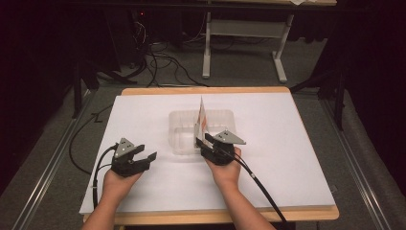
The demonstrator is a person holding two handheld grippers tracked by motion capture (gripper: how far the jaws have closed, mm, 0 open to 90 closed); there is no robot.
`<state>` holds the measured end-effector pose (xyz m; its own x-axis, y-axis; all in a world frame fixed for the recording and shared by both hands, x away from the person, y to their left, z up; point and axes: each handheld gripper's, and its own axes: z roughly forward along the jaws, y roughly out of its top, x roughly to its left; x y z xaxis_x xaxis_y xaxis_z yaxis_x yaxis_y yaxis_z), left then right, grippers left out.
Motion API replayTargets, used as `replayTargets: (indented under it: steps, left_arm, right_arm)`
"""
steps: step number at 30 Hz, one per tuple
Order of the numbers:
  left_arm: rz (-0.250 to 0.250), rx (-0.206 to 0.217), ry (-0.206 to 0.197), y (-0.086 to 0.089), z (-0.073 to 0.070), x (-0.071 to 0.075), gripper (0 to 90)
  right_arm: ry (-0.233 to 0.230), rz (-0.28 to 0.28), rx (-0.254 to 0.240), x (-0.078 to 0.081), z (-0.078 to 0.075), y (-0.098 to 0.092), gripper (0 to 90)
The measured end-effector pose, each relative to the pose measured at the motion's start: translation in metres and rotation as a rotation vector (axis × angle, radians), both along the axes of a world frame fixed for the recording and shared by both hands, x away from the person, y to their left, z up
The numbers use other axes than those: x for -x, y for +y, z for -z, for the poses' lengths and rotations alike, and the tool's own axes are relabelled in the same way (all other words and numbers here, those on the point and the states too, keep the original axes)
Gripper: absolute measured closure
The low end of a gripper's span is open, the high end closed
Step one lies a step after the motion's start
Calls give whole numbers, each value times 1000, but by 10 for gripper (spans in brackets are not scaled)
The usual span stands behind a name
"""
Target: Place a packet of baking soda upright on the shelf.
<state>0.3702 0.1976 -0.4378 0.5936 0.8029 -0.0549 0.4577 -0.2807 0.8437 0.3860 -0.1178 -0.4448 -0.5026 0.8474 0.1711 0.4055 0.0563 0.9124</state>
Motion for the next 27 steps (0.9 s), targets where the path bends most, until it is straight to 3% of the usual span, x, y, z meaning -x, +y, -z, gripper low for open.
replayTargets:
  steps: [3, 10, 17, 27]
  left_arm:
    - [1, -2, -1, 0, 0, 0, 410]
    - [0, -9, -2, 1, 0, 0, 410]
    - [2, -9, -6, 0, 0, 1, 407]
    - [-2, -4, -8, 3, -1, 2, 403]
  right_arm:
    - [-1, -7, 17, 3, -3, -2, 433]
    - [0, -55, 97, 16, -11, -6, 307]
    - [-3, -53, 123, 26, -18, -24, 295]
    - [-44, -26, 147, 45, -34, -69, 297]
